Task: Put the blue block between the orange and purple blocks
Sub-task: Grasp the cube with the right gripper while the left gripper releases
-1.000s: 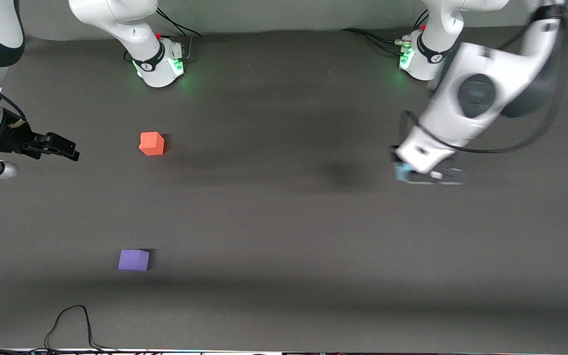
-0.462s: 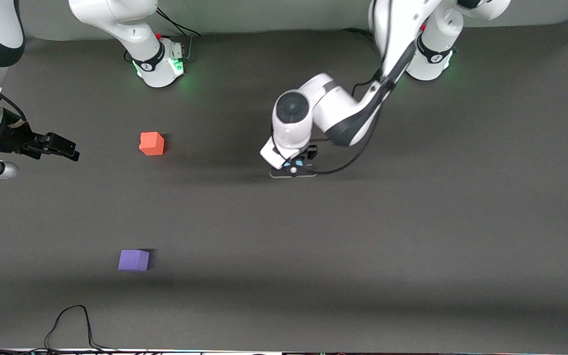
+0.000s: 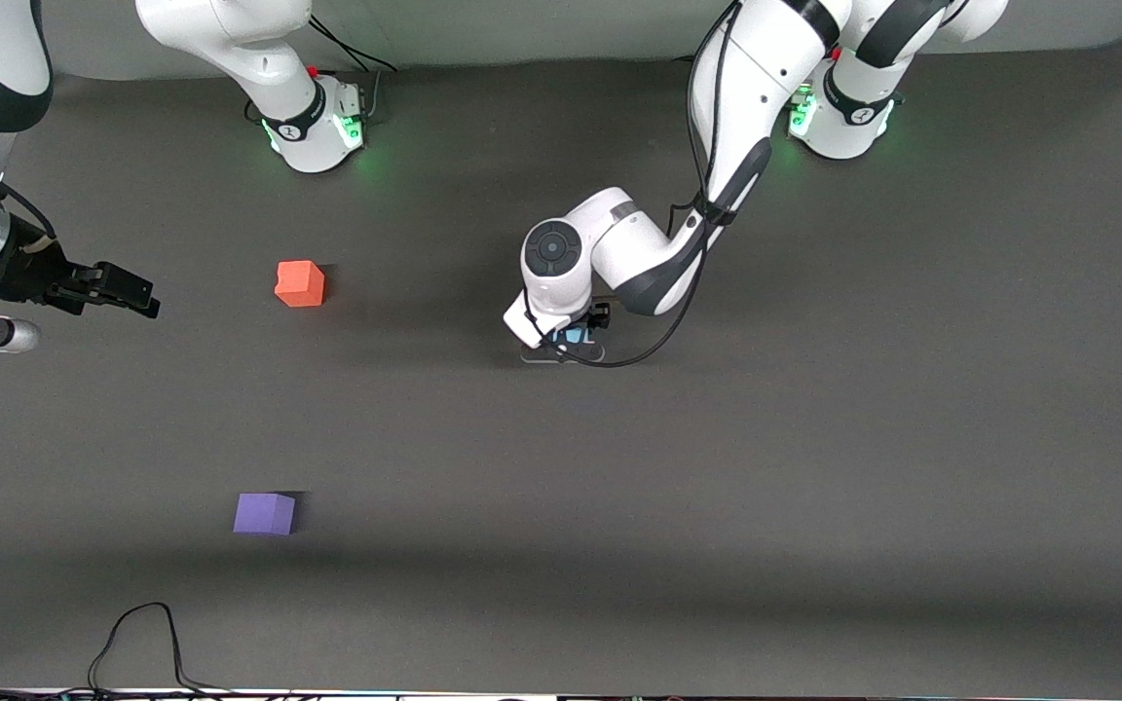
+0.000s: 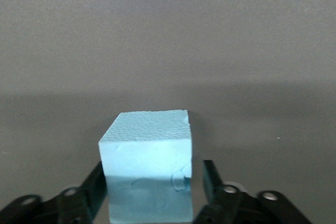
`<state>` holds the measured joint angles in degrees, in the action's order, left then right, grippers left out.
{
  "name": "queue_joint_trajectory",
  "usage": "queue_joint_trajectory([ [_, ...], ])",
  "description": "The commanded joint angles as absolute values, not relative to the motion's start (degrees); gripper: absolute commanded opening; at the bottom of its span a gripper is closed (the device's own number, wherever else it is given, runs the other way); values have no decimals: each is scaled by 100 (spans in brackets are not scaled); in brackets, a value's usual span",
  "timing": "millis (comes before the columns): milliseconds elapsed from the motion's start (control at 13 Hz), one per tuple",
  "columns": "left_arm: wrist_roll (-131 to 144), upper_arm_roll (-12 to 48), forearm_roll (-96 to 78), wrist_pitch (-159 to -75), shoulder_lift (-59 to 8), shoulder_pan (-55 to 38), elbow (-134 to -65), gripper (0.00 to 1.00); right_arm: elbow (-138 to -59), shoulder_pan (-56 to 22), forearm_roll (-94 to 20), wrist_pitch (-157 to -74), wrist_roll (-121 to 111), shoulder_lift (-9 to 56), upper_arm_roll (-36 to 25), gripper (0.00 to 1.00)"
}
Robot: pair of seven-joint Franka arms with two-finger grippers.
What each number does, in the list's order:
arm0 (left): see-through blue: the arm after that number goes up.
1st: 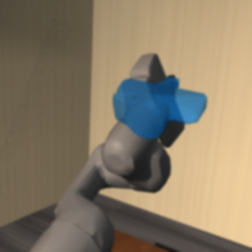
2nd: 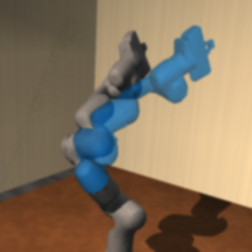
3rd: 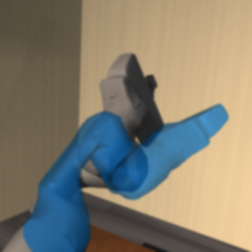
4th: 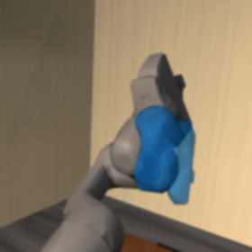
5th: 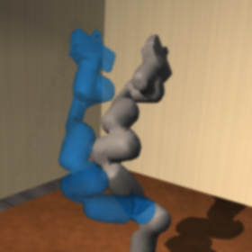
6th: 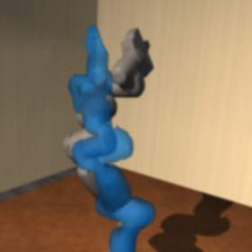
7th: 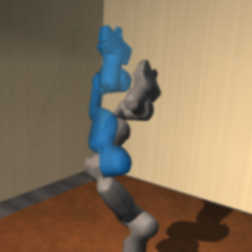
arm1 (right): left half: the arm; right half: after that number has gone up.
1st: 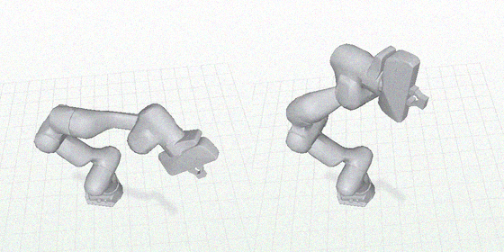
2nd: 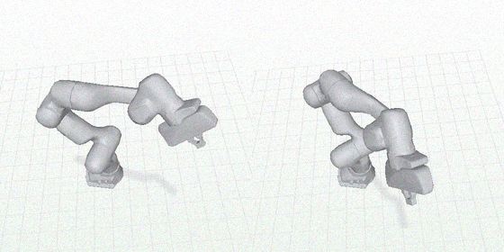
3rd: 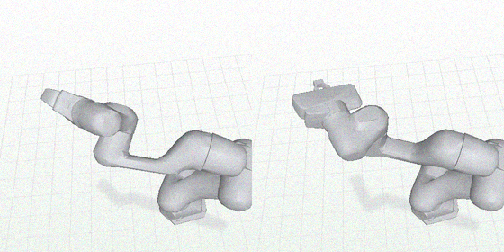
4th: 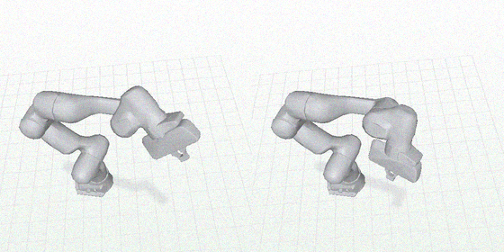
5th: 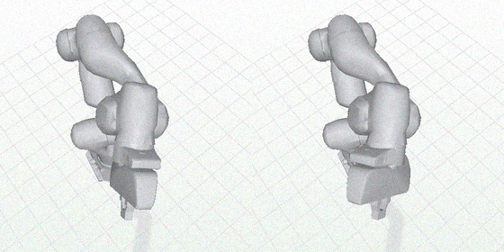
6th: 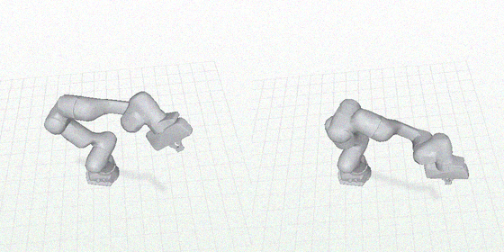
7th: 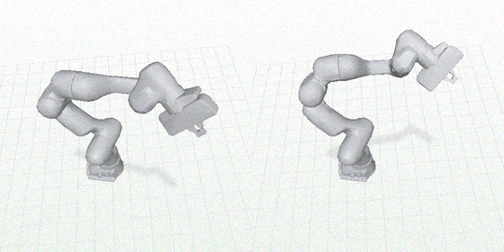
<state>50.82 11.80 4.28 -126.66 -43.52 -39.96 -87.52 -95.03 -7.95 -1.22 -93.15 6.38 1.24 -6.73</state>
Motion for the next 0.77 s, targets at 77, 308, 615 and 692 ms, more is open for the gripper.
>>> queue_joint_trajectory([
  [77,5115,1081,519,-12289,-3949,-3956,-8561,100,-9431,-1369,-175,-9404,885,211,-677,100],
  [308,4600,1125,344,-11114,-3062,-3290,-8587,100,-9492,-2028,-675,-9798,1160,605,-677,100],
  [615,2808,1090,-176,-9688,-2138,-1560,-8622,100,-9483,-3108,-756,-10554,2178,1211,-677,100],
  [692,2369,1081,-132,-9468,-1979,-1121,-8622,100,-9475,-3390,-756,-10764,2519,1404,-677,100],
])
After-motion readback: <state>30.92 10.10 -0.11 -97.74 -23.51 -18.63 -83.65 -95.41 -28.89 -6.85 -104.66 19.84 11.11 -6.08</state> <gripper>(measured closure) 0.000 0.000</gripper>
